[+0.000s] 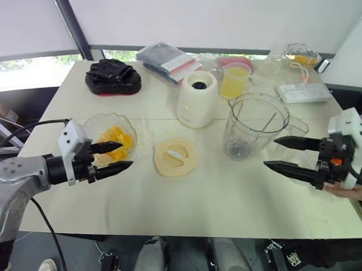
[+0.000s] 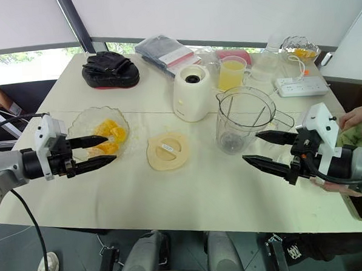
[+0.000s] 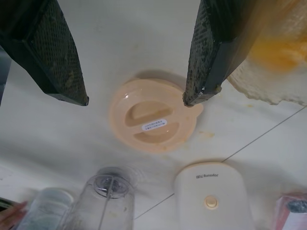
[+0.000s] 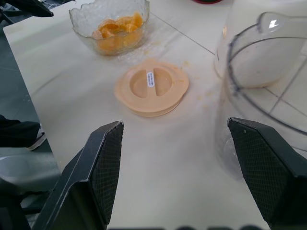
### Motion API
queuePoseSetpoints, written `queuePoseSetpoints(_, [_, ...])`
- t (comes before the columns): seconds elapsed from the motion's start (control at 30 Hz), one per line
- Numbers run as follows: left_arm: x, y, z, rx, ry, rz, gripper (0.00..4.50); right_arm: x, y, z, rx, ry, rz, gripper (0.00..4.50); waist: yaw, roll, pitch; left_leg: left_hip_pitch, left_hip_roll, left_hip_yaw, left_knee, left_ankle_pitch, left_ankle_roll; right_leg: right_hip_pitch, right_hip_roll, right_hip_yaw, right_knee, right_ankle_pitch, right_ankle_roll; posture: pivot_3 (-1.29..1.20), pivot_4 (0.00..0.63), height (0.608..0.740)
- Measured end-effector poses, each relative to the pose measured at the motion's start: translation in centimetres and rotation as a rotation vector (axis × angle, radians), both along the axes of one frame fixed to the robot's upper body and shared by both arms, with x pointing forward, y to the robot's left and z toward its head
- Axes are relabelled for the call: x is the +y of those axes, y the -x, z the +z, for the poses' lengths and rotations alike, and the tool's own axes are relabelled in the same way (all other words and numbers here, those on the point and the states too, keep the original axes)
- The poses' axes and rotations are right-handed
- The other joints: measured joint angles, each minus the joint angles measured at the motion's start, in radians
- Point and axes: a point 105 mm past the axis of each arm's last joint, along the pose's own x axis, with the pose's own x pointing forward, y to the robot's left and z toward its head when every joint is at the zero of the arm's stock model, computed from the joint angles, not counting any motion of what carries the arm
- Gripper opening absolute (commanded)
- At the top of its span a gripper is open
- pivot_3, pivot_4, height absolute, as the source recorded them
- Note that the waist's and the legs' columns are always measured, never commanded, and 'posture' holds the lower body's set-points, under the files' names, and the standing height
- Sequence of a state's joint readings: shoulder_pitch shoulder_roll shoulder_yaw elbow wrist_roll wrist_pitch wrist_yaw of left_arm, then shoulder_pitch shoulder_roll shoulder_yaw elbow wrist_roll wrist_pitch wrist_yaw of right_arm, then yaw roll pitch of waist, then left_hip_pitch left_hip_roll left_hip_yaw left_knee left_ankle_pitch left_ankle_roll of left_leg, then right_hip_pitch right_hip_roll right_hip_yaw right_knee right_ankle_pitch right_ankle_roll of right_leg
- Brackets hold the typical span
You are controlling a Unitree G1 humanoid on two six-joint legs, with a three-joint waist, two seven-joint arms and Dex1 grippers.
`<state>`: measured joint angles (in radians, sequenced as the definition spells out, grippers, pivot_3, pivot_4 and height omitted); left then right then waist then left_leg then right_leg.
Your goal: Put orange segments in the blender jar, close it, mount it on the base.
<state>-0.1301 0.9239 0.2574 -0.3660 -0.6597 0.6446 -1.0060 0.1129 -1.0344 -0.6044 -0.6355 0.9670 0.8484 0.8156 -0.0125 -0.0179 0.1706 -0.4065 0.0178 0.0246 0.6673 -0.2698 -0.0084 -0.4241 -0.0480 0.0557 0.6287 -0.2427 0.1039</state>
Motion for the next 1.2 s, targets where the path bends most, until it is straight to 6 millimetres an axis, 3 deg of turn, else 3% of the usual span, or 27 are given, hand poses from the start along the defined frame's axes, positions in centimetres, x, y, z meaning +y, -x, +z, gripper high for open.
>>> queuePoseSetpoints(1.0, [-0.1,-0.6,0.5,-0.011,0.004,0.022,3.29,0.8,-0.5,0.2,-0.021,-0.003,0.009,3.62,0.0,0.0,0.0,0.0,0.0,0.0,0.0,0.0,0.0,0.0,0.0,0.0,0.0,0.0,0.0,0.0,0.15,0.74])
queuePoseSetpoints(1.2, [1.9,-2.6,0.7,0.012,0.005,0.139,3.29,1.1,-0.7,-0.1,-0.019,-0.03,0.009,3.62,0.0,0.0,0.0,0.0,-0.001,0.0,0.0,0.0,0.0,0.0,0.001,0.0,0.0,0.0,0.0,0.0,0.15,0.74])
